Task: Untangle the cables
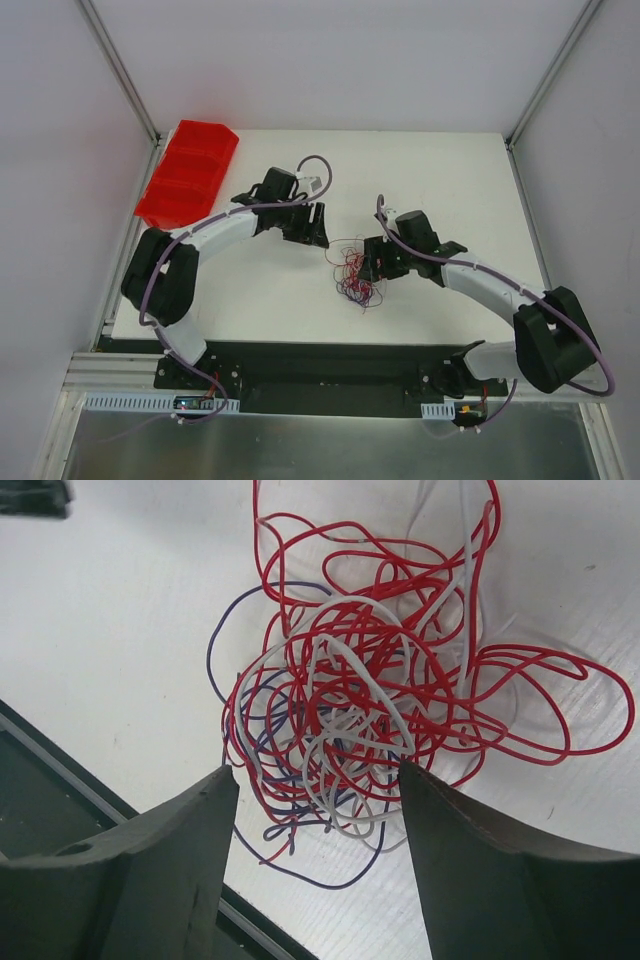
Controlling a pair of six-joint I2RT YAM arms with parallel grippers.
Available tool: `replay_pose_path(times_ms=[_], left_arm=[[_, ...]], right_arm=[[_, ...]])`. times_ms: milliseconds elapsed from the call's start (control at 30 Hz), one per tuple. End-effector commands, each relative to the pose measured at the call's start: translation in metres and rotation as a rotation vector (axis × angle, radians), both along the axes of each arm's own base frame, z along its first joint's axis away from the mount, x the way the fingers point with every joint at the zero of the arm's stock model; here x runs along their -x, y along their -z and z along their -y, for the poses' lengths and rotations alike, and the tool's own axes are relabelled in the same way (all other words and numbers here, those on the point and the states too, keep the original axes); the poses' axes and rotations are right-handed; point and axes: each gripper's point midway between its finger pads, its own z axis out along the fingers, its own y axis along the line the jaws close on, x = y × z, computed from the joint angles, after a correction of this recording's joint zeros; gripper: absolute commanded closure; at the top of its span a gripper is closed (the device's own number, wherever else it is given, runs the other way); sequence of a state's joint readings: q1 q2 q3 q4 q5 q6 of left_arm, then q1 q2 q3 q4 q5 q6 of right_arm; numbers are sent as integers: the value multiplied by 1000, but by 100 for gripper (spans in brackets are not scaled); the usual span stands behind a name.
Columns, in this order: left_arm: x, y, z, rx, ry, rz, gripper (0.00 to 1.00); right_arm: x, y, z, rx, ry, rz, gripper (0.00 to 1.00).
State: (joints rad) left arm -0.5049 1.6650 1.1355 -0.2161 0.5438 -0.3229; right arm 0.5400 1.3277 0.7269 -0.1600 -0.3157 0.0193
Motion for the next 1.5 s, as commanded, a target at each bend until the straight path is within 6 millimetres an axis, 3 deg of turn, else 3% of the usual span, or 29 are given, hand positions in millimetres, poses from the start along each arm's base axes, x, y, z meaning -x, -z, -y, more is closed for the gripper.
replay_pose_path(times_ms=[0,233,533,600,700,733,833,967,1033,1100,1200,1367,1467], left_arm=[[-45,3,17,-87,47,216,39],[-79,35,29,-184,123,292,35],[-52,66,61,-198,240,260,32],[-56,71,61,-226,217,258,38],[-62,68,55,-255,172,273,70],[-62,61,55,-252,159,282,81],[-54,32,54,-215,140,310,100],[-26,-17,54,-86,127,296,100],[-9,-41,53,-17,134,292,100],[4,-72,46,33,120,329,100],[19,-115,27,65,79,416,100],[27,-193,-25,38,-79,660,100],[26,-243,-72,-28,-248,818,100]], right_arm=[[-13,-9,-9,-27,11,42,33],[-9,-6,-15,-72,4,23,37],[-15,-6,-13,-60,41,32,36],[-19,-4,-10,-46,72,31,35],[-27,5,4,47,165,40,35],[-29,10,10,94,205,42,34],[-37,20,22,191,296,36,33],[-43,33,18,190,353,29,35],[-48,40,20,207,393,19,43],[-52,47,28,253,439,18,56],[-52,52,58,357,529,34,78],[-47,56,115,439,677,41,78],[-44,58,146,449,768,6,75]])
